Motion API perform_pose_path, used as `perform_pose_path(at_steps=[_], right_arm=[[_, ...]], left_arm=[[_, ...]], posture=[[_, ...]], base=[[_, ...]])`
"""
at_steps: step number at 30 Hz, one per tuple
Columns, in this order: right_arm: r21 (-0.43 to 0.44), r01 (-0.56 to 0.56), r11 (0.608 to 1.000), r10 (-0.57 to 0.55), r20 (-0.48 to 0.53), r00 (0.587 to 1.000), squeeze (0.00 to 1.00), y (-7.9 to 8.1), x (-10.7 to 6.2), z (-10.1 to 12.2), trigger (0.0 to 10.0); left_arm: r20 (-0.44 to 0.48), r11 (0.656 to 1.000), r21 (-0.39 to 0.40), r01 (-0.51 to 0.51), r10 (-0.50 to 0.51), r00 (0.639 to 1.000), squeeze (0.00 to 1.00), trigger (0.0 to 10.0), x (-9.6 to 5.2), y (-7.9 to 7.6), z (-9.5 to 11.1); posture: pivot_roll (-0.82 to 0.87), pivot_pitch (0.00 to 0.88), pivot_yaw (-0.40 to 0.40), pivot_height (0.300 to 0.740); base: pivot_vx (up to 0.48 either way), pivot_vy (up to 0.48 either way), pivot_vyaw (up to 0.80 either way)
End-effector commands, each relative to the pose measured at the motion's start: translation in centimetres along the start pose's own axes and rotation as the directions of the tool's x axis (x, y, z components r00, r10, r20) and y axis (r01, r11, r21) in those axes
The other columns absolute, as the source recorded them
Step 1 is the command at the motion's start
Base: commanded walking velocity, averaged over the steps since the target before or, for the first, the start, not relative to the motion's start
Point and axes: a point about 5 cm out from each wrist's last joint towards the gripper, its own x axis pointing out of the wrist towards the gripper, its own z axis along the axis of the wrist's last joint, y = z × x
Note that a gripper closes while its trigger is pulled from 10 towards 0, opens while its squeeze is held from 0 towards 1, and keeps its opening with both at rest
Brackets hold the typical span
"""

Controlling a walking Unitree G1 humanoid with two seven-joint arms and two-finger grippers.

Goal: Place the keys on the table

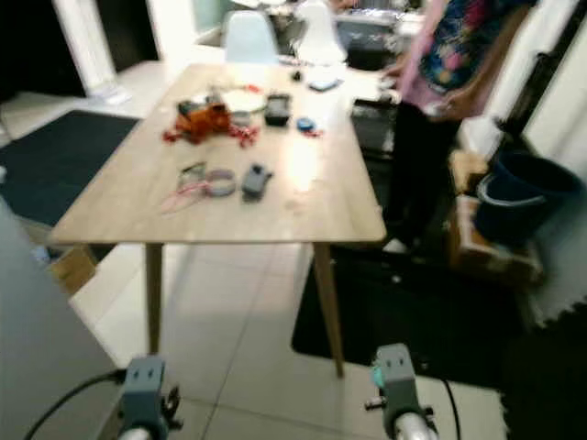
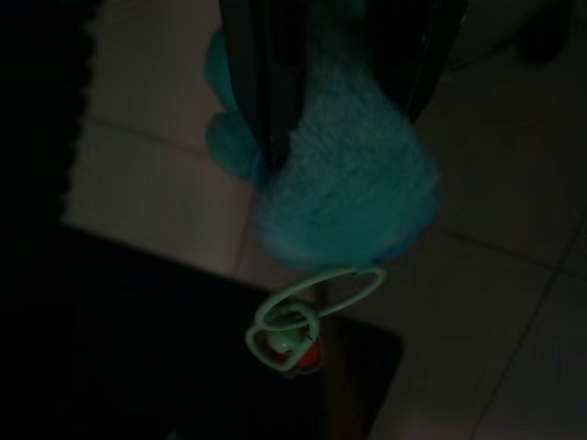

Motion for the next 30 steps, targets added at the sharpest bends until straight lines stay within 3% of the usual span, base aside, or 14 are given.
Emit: perform_pose_path(at_steps=[1, 6, 21, 30], right_arm=[[-0.016, 0.007, 1.0, -0.007, -0.005, 1.0, 0.0, -0.46, -0.04, -0.06, 10.0], [-0.051, -0.032, 0.998, 0.032, -0.003, 0.999, 0.0, -0.12, -0.07, -0.1, 10.0], [-0.061, -0.041, 0.997, 0.041, -0.003, 0.999, 0.0, 0.19, -0.12, -0.22, 10.0], [-0.066, -0.042, 0.997, 0.042, -0.003, 0.999, 0.0, 0.21, -0.14, -0.27, 10.0]], left_arm=[[-0.016, 1.0, -0.009, -0.003, 0.003, 1.0, 0.0, 10.0, -0.06, -0.11, -0.29], [-0.022, 0.998, -0.058, -0.027, 0.026, 0.999, 0.0, 10.0, -0.11, -0.14, -0.44], [-0.016, 0.998, -0.062, -0.02, 0.019, 1.0, 0.0, 10.0, -0.04, -0.36, -0.29], [-0.02, 0.999, -0.049, -0.003, 0.002, 1.0, 0.0, 10.0, -0.09, -0.65, -0.42]], posture=[[0.04, 0.07, -0.001, 0.74], [0.04, 0.069, -0.007, 0.74], [0.03, 0.061, -0.005, 0.74], [0.03, 0.058, -0.005, 0.74]], base=[[0.0, 0.0, -0.8], [0.0, 0.0, 0.0], [0.0, 0.0, 0.0], [0.0, -0.339, 0.0]])
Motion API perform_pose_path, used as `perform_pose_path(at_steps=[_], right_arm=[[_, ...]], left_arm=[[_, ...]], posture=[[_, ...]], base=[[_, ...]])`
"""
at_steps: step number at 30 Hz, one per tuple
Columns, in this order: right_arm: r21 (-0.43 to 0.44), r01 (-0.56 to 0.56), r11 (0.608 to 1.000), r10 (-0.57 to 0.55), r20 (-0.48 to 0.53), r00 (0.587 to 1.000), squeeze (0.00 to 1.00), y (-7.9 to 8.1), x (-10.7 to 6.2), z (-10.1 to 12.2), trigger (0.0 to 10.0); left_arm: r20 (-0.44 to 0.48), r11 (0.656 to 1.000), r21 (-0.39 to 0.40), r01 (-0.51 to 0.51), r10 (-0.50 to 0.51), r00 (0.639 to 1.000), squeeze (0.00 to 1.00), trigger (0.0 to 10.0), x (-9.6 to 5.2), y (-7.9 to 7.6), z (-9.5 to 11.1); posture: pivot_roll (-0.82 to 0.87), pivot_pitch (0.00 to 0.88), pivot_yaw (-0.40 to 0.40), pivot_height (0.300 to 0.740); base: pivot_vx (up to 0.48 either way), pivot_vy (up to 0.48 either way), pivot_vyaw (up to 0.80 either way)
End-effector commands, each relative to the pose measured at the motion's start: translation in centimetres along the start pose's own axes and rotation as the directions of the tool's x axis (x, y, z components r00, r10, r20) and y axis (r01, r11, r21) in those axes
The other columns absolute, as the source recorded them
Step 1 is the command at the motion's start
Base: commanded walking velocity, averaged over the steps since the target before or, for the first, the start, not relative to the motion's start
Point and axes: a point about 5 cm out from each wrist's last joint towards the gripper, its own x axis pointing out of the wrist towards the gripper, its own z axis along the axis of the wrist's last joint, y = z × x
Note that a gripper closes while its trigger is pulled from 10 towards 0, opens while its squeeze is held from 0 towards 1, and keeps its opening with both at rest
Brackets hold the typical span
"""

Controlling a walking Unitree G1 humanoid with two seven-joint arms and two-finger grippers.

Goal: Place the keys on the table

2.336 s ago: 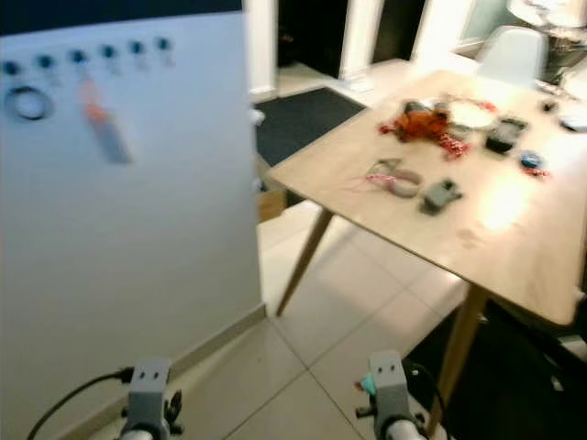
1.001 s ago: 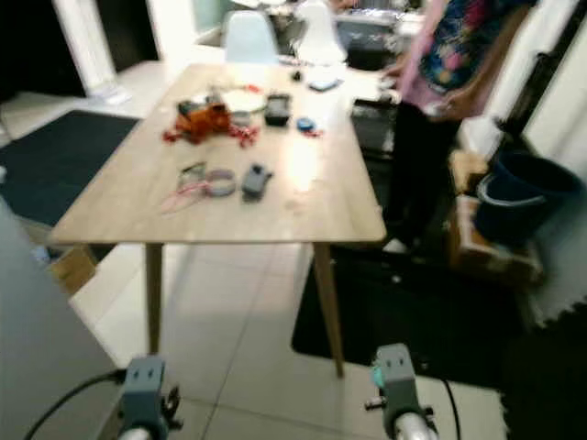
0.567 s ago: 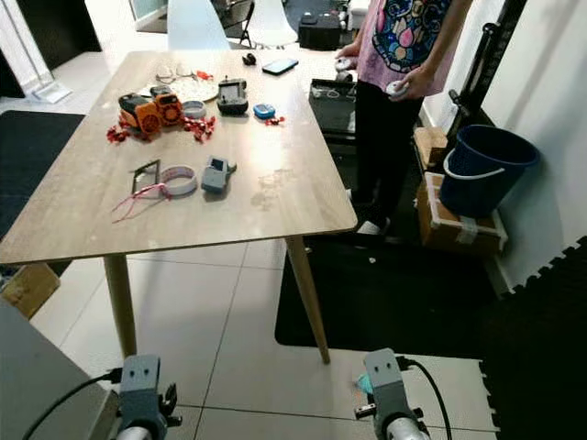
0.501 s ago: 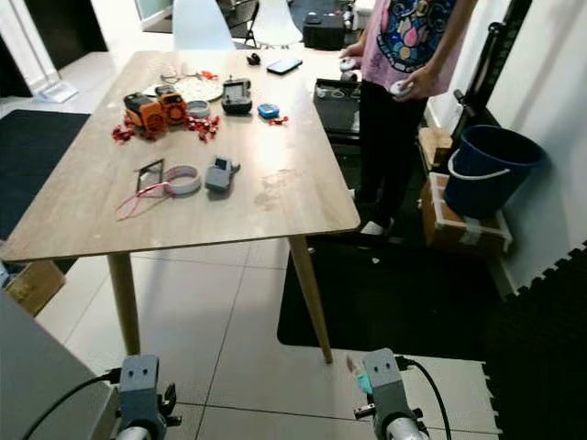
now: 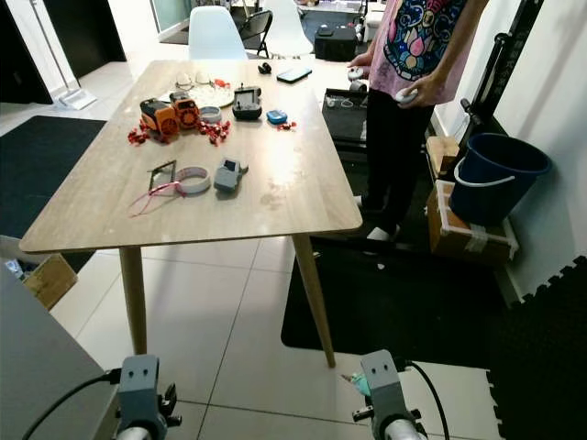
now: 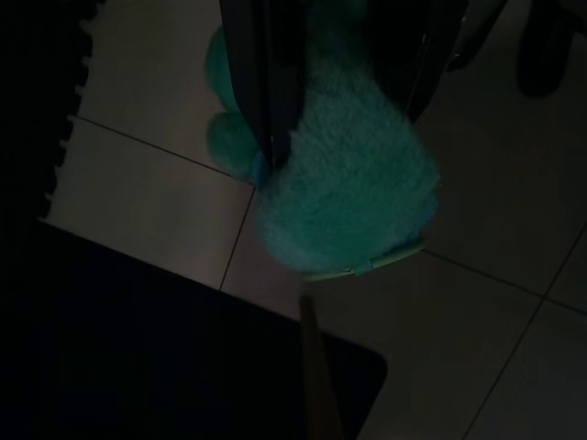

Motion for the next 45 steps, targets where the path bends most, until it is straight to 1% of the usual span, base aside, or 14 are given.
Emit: perform_pose_path(at_steps=[1, 3, 4, 7, 19, 32, 38, 40, 45], right_arm=[[-0.002, -0.001, 1.0, 0.001, -0.004, 1.0, 0.0, 0.04, -0.15, -0.34, 10.0], [-0.003, -0.001, 1.0, 0.001, -0.004, 1.0, 0.0, 0.06, -0.15, -0.33, 10.0], [-0.003, -0.001, 1.0, 0.001, -0.004, 1.0, 0.0, 0.07, -0.14, -0.32, 10.0], [-0.004, -0.002, 1.0, 0.002, -0.003, 1.0, 0.0, 0.11, -0.14, -0.3, 10.0], [-0.006, -0.002, 1.0, 0.002, -0.004, 1.0, 0.0, 0.16, -0.16, -0.35, 10.0], [-0.004, -0.001, 1.0, 0.001, -0.004, 1.0, 0.0, 0.19, -0.15, -0.34, 10.0], [-0.003, 0.0, 1.0, 0.0, -0.003, 1.0, 0.0, 0.17, -0.12, -0.27, 10.0], [-0.003, 0.0, 1.0, 0.0, -0.002, 1.0, 0.0, 0.16, -0.11, -0.25, 10.0], [-0.003, 0.0, 1.0, 0.0, -0.002, 1.0, 0.0, 0.15, -0.09, -0.21, 10.0]], left_arm=[[-0.035, 1.0, -0.008, 0.015, -0.015, 0.999, 0.0, 10.0, -0.32, -0.62, -0.89], [-0.031, 1.0, -0.012, 0.012, -0.012, 0.999, 0.0, 10.0, -0.33, -0.6, -0.87], [-0.037, 1.0, -0.029, 0.004, -0.005, 0.999, 0.0, 10.0, -0.32, -0.52, -0.92], [-0.039, 0.999, -0.037, -0.006, 0.005, 0.999, 0.0, 10.0, -0.31, -0.36, -0.93], [-0.036, 1.0, -0.015, 0.007, -0.008, 0.999, 0.0, 10.0, -0.37, -0.18, -0.94], [-0.037, 1.0, -0.018, 0.008, -0.009, 0.999, 0.0, 10.0, -0.29, -0.24, -0.84], [-0.031, 1.0, 0.001, 0.018, -0.018, 0.999, 0.0, 10.0, -0.23, -0.35, -0.71], [-0.027, 0.999, 0.028, 0.028, -0.027, 0.999, 0.0, 10.0, -0.22, -0.49, -0.65], [-0.027, 0.998, 0.045, 0.036, -0.034, 0.999, 0.0, 10.0, -0.22, -0.67, -0.65]], posture=[[0.04, 0.059, -0.006, 0.74], [0.04, 0.06, -0.006, 0.74], [0.04, 0.06, -0.006, 0.74], [0.04, 0.065, -0.007, 0.74], [0.04, 0.069, -0.005, 0.74], [0.04, 0.072, -0.004, 0.74], [0.04, 0.072, -0.004, 0.74], [0.04, 0.072, -0.005, 0.74], [0.04, 0.073, -0.005, 0.74]], base=[[0.0, -0.352, 0.0], [0.0, -0.33, 0.0], [0.0, 0.0, 0.0], [0.0, 0.0, 0.0], [0.0, 0.0, 0.0], [0.0, 0.0, 0.0], [0.0, 0.0, 0.0], [0.0, 0.0, 0.0], [0.0, -0.473, 0.0]])
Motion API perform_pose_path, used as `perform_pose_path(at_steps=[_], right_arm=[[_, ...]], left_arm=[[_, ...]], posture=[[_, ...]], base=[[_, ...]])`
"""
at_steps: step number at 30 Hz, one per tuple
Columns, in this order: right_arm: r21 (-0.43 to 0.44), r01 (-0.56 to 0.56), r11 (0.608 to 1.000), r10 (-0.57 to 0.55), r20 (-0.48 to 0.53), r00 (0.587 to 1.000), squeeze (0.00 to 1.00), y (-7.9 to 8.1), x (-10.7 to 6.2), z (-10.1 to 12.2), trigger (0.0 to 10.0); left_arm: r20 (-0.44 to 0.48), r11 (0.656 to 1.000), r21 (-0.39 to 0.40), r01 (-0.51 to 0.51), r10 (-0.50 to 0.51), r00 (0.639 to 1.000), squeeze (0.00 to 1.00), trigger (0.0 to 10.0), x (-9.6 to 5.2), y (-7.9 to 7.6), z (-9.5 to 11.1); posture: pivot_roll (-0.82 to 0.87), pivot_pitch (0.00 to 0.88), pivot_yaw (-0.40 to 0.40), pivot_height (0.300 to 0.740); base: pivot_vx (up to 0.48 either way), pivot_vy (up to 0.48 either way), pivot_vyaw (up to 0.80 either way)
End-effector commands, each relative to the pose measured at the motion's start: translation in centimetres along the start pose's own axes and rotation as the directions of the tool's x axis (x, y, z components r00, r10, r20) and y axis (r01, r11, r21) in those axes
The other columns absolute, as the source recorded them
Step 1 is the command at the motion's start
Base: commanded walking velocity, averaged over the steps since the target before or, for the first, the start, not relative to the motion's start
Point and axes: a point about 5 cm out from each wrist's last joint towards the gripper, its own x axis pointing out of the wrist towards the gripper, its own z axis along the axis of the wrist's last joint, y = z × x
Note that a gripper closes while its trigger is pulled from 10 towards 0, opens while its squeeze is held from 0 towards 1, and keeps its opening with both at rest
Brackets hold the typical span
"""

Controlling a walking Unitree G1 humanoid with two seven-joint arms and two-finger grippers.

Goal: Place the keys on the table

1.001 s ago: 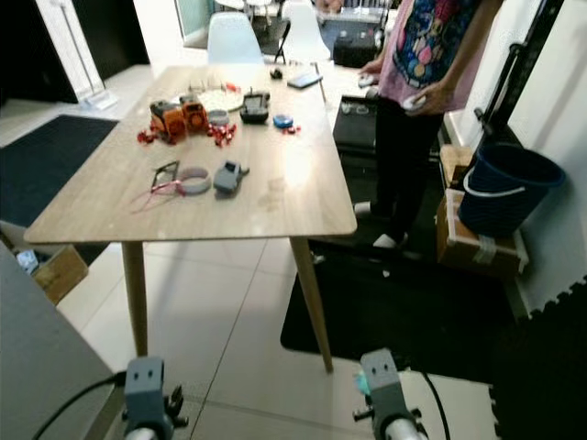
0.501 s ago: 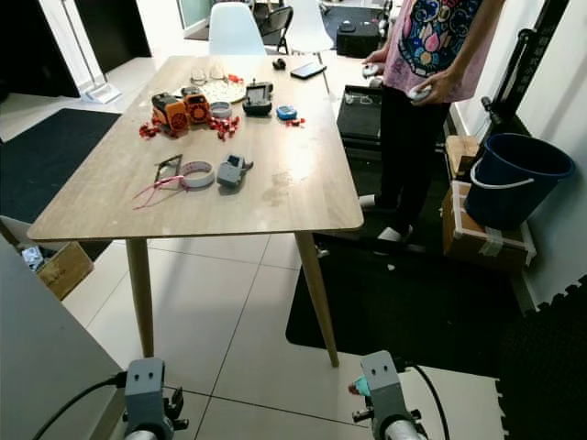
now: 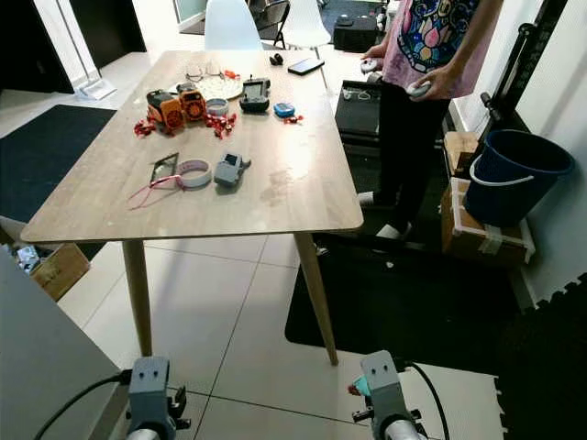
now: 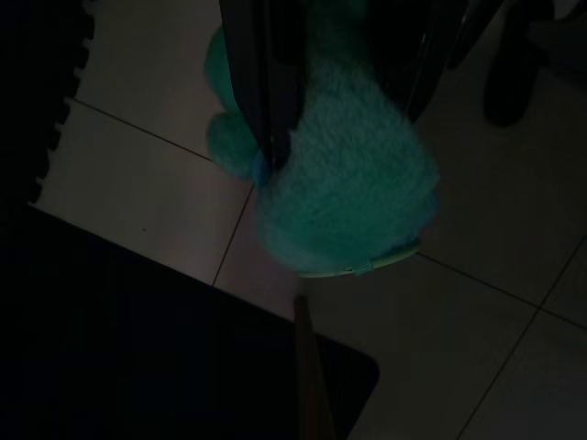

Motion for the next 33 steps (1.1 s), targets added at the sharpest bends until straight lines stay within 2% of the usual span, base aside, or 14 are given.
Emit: perform_pose_path(at_steps=[1, 6, 12, 33], right_arm=[[0.0, 0.001, 1.0, -0.001, -0.005, 1.0, 0.0, 0.08, -0.07, -0.19, 10.0], [0.0, 0.002, 1.0, -0.002, -0.005, 1.0, 0.0, 0.06, -0.06, -0.18, 10.0], [0.001, 0.003, 1.0, -0.003, -0.006, 1.0, 0.0, 0.05, -0.06, -0.17, 10.0], [0.003, 0.009, 1.0, -0.009, -0.007, 1.0, 0.0, -0.16, -0.17, -0.37, 10.0]], left_arm=[[-0.018, 1.0, 0.027, -0.001, 0.002, 1.0, 0.0, 10.0, -0.16, 0.35, -0.42], [-0.032, 1.0, -0.004, -0.017, 0.017, 0.999, 0.0, 10.0, -0.16, 0.47, -0.56], [-0.028, 1.0, 0.024, 0.01, -0.01, 1.0, 0.0, 10.0, -0.04, 0.25, -0.34], [-0.038, 1.0, 0.026, -0.003, 0.004, 0.999, 0.0, 10.0, 0.14, -0.04, -0.23]], posture=[[0.04, 0.072, -0.004, 0.74], [0.04, 0.07, -0.004, 0.74], [0.04, 0.069, -0.003, 0.74], [0.03, 0.072, -0.001, 0.74]], base=[[0.0, -0.428, 0.0], [0.0, -0.086, 0.0], [0.0, 0.0, 0.0], [0.0, 0.0, 0.0]])
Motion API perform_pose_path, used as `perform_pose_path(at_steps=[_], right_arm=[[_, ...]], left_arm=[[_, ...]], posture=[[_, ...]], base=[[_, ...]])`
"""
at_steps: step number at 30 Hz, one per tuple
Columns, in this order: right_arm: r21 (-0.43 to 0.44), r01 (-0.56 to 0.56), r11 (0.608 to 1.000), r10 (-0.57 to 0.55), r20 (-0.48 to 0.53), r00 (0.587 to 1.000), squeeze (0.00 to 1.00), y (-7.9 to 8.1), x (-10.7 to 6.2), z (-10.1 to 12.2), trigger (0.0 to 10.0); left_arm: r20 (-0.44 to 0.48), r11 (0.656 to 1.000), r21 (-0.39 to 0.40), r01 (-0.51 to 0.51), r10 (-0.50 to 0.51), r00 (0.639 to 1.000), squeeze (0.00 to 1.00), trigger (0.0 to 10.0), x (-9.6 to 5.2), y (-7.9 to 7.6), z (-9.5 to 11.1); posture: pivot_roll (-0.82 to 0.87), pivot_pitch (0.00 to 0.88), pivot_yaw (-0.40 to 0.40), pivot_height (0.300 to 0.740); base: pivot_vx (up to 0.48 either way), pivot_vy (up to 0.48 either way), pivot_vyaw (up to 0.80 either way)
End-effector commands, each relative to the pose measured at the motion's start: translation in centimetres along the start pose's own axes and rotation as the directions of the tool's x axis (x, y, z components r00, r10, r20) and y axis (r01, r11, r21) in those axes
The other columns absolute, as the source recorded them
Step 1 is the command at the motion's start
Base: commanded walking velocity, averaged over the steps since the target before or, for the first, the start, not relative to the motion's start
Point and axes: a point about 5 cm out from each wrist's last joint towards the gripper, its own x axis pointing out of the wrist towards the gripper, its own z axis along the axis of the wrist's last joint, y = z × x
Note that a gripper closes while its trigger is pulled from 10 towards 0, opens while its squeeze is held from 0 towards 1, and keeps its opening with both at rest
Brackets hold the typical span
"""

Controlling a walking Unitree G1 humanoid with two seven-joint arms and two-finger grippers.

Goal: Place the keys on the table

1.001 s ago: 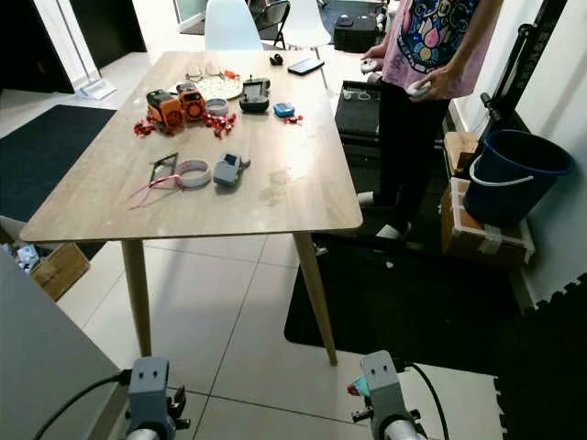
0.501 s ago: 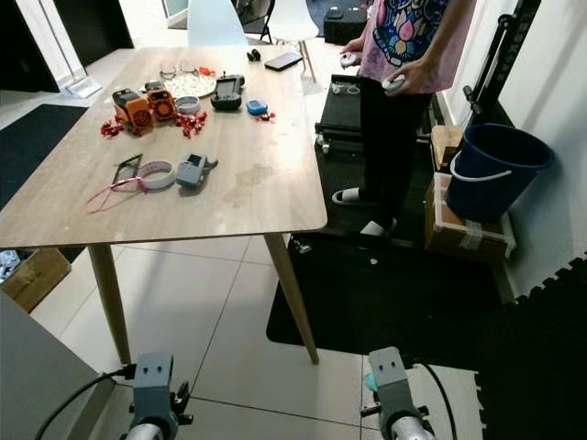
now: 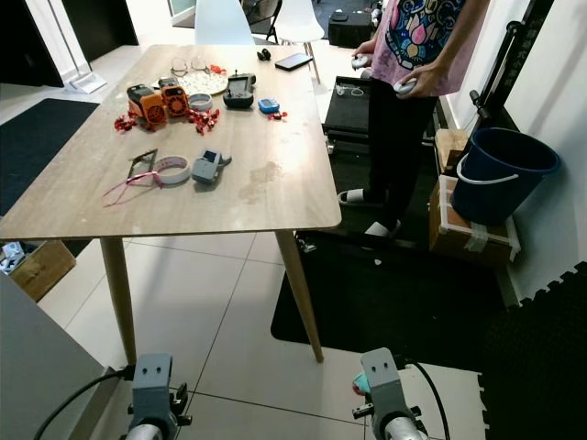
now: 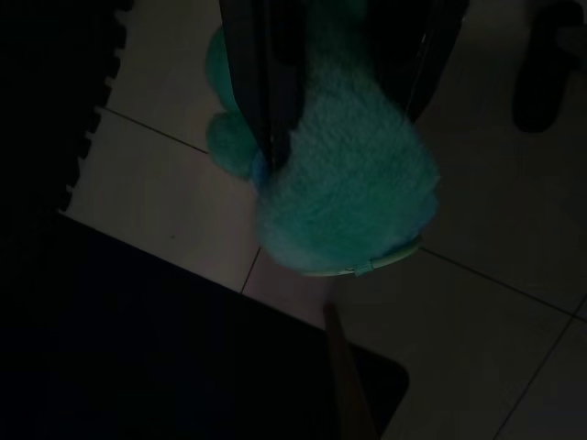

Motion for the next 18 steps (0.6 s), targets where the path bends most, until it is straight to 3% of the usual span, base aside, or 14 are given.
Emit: perform_pose_path(at_steps=[1, 11, 18], right_arm=[[0.004, 0.001, 1.0, -0.001, -0.017, 1.0, 0.0, 0.04, -0.27, -0.68, 10.0], [0.002, -0.002, 1.0, 0.002, -0.015, 1.0, 0.0, 0.09, -0.28, -0.68, 10.0], [0.0, -0.006, 1.0, 0.006, -0.015, 1.0, 0.0, 0.27, -0.31, -0.76, 10.0]], left_arm=[[-0.032, 1.0, 0.01, -0.002, 0.002, 0.999, 0.0, 10.0, -0.16, 0.04, -0.63], [-0.035, 1.0, -0.011, -0.007, 0.007, 0.999, 0.0, 10.0, -0.18, 0.27, -0.65], [-0.032, 1.0, -0.024, -0.006, 0.005, 0.999, 0.0, 10.0, -0.24, 0.4, -0.69]], posture=[[0.03, 0.072, -0.001, 0.74], [0.03, 0.067, 0.001, 0.74], [0.03, 0.06, 0.0, 0.74]], base=[[0.0, 0.0, 0.0], [0.0, 0.0, 0.0], [0.256, 0.0, 0.0]])
